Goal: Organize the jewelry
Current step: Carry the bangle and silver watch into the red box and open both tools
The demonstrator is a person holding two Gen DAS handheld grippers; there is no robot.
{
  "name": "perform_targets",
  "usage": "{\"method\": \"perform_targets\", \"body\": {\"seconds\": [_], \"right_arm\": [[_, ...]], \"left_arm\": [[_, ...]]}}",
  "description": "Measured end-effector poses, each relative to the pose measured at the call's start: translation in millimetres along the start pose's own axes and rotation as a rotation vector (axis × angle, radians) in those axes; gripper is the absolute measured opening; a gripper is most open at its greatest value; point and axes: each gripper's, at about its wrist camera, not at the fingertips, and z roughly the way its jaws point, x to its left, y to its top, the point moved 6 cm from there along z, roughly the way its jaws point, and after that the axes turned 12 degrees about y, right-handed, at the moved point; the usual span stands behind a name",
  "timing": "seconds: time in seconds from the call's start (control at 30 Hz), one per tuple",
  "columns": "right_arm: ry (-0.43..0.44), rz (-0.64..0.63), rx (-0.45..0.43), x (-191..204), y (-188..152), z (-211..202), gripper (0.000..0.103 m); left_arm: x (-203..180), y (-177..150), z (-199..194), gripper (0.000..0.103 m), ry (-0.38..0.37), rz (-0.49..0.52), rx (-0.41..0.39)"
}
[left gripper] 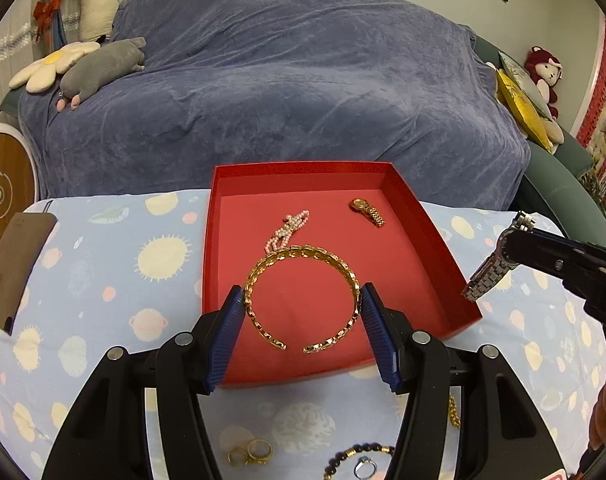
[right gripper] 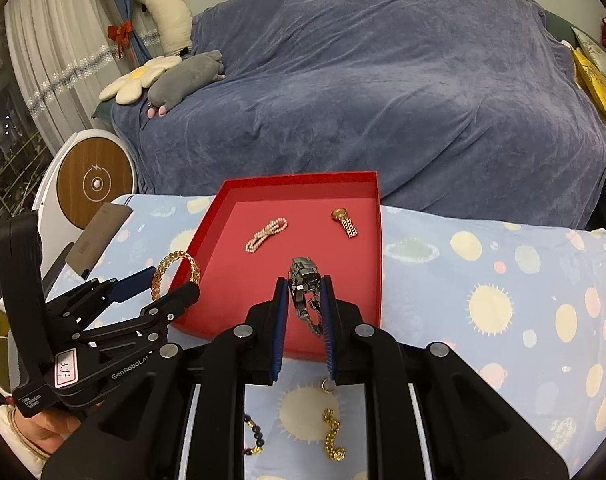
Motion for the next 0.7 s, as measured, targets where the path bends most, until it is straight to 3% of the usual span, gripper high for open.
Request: {"method": "perform_targets", "body": {"seconds": [0.17, 0.43, 0.7], "right_arm": [[-0.009, 0.004, 0.010, -14, 14, 27, 0.015], [-0.017, 0.025, 0.115, -41, -1, 90, 0.015], [-0.031, 0.038, 0.103, -61, -5, 121, 0.016]], "left_arm": [[4, 11, 28, 0.056, 0.000, -0.006, 0.017], [-1, 10, 72, 0.056, -0.005, 0.017, 0.067], [-7, 5, 98, 0.057, 0.017, 0.039, 0.089]]}}
